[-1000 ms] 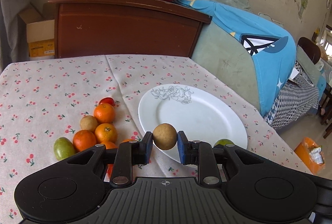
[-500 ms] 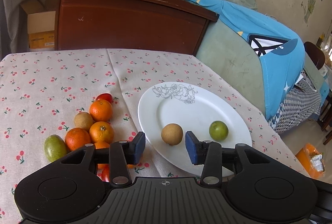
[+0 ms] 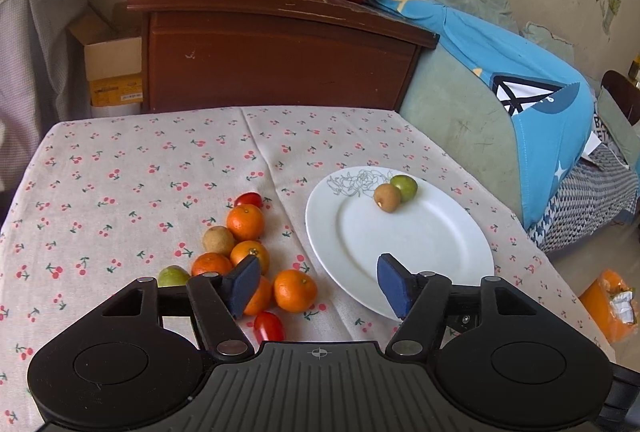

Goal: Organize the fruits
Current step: 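Carry the kiwi onto the plate and open the left tool while the right tool places the green fruit, then move the left tool to a large green fruit while the right tool approaches a red cherry tomato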

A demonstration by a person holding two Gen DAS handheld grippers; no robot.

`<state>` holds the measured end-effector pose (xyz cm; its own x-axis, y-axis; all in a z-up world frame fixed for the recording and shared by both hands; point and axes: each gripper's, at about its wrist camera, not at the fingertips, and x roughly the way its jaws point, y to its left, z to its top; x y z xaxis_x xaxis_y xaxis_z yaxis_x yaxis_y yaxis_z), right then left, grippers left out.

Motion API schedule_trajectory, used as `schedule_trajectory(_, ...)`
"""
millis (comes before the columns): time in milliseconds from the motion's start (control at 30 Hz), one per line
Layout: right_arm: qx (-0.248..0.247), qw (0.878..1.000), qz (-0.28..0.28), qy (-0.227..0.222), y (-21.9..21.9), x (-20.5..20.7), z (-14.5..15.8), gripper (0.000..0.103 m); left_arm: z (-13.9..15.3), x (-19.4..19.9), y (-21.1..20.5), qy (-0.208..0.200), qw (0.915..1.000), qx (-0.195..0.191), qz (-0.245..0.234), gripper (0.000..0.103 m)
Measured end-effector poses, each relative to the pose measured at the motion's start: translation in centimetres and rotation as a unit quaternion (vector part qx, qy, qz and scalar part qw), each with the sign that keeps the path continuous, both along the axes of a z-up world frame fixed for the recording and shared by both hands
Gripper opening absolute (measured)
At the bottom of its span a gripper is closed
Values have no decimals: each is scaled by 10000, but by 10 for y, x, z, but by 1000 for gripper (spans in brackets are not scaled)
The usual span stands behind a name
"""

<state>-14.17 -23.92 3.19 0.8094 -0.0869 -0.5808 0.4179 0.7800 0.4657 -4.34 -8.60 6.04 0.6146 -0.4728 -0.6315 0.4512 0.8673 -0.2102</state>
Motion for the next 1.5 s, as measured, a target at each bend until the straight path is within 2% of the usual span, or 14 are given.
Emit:
schedule_trajectory(133,8,9999,116,-6,7,0,3,35,11,-2,14,-77,9999,147,18,76)
schedule_trajectory(367,-108,9990,425,32,20,1,3,35,20,-1,45,-154,9988,355,285,76)
schedule_trajectory(567,-149,9975,689,64,31,5,-1,36,10,-1,72,-91,9978,336,563,75)
schedule_trajectory(867,-347,9923,1187,86,58,23,-9,35,-10,0,85,20,9972,421,618,72)
schedule_trajectory(1067,-706,9870,1433,179,78,38,-15,35,-17,9,90,106,9967,295,755,66)
schedule_trajectory(1233,-784,9859,1460,235,85,46,-20,33,-28,20,91,205,9965,211,787,53)
schedule_trajectory(1433,-852,9844,1516,257,90,51,-24,30,-33,30,89,285,9967,-38,765,52)
schedule_trajectory(1500,-923,9836,1531,259,91,52,-25,28,-36,33,87,323,9966,-86,756,48)
